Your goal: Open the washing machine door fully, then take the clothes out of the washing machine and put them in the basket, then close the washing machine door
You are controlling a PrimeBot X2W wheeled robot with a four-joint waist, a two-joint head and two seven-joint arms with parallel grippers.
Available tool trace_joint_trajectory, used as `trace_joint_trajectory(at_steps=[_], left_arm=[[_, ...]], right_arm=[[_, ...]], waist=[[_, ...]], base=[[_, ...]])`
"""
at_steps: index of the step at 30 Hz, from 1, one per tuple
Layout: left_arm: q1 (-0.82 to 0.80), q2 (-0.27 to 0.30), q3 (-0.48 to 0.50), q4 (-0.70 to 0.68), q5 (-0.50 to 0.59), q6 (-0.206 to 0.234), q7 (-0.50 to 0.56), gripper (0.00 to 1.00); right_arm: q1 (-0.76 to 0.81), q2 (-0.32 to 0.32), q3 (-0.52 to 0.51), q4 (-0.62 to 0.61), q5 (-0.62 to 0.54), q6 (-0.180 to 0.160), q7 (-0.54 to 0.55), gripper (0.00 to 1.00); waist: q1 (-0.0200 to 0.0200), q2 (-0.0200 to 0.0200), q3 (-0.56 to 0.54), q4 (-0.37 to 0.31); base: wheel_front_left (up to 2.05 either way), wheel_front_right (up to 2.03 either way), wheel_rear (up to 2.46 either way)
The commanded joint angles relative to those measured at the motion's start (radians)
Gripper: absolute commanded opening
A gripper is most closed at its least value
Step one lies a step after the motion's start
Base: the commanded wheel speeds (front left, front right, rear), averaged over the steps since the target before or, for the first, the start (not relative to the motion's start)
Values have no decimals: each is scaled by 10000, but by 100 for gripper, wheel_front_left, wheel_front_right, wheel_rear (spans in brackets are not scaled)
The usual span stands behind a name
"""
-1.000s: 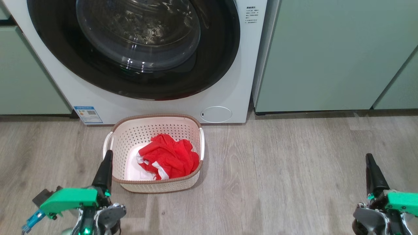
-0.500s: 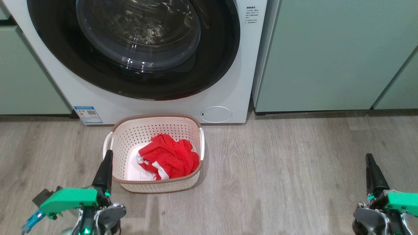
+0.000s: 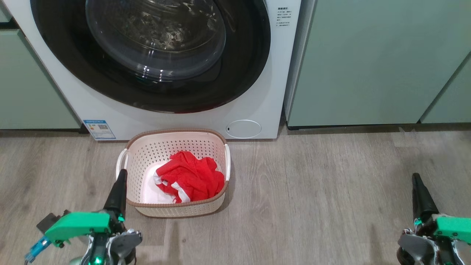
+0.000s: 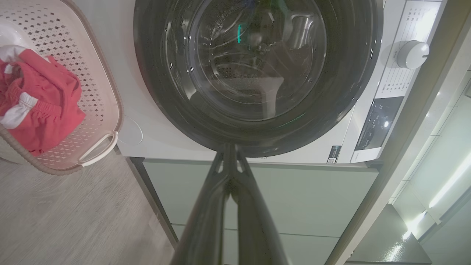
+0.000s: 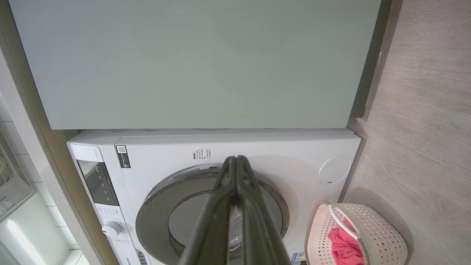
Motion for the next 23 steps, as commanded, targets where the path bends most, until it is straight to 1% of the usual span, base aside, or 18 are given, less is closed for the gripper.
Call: trace_joint_trajectory(at_steps=[1,23], left_arm=[[-527,52,322,-351,-41,8,60,0],[-527,52,322,-351,-41,8,60,0]], right_arm=[[-449,-77,205,-407,59,-6,58,0],[-449,-77,206,-407,59,-6,58,0]], waist=[[0,0,0,0],[0,0,0,0]], base=[[0,0,0],[0,0,0]])
